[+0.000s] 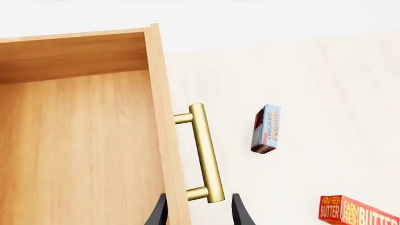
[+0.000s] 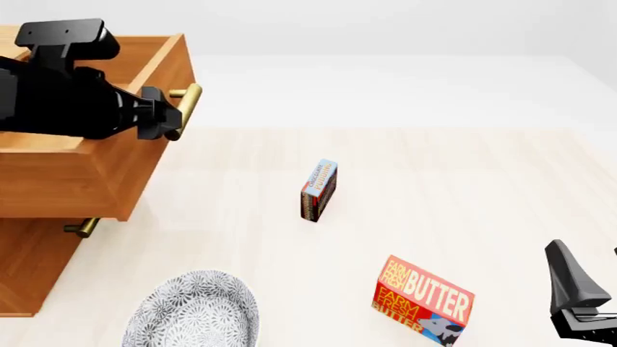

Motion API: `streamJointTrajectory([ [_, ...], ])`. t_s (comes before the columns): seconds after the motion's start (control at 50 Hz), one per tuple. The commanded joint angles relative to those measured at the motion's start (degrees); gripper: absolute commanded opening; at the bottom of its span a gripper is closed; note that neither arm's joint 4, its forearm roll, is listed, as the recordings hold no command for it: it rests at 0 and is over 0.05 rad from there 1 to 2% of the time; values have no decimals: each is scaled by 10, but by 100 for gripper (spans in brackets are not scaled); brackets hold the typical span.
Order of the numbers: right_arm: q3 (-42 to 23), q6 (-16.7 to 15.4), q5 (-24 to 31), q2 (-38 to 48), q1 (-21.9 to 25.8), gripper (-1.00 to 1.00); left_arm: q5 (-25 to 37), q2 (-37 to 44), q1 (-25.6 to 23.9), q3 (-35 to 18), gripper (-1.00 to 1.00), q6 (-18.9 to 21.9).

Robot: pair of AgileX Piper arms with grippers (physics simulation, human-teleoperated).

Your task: Put the chocolate pudding in the top drawer of the cabinet and close it.

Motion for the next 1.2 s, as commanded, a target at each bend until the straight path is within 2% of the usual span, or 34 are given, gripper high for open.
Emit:
streamJointTrajectory([
  [0.02,0,0,0,0,0,100,-13,13,-21,0,100,-1],
  [0.68,0,0,0,0,0,100,-23,43,-55,-35,100,-1],
  [0.96,0,0,0,0,0,100,-27,25,-54,-34,100,0],
  [0.98,0,0,0,0,0,100,-29,20,-53,-36,100,10],
  [1.2,0,0,0,0,0,100,-32,-5,-56,-43,100,17],
])
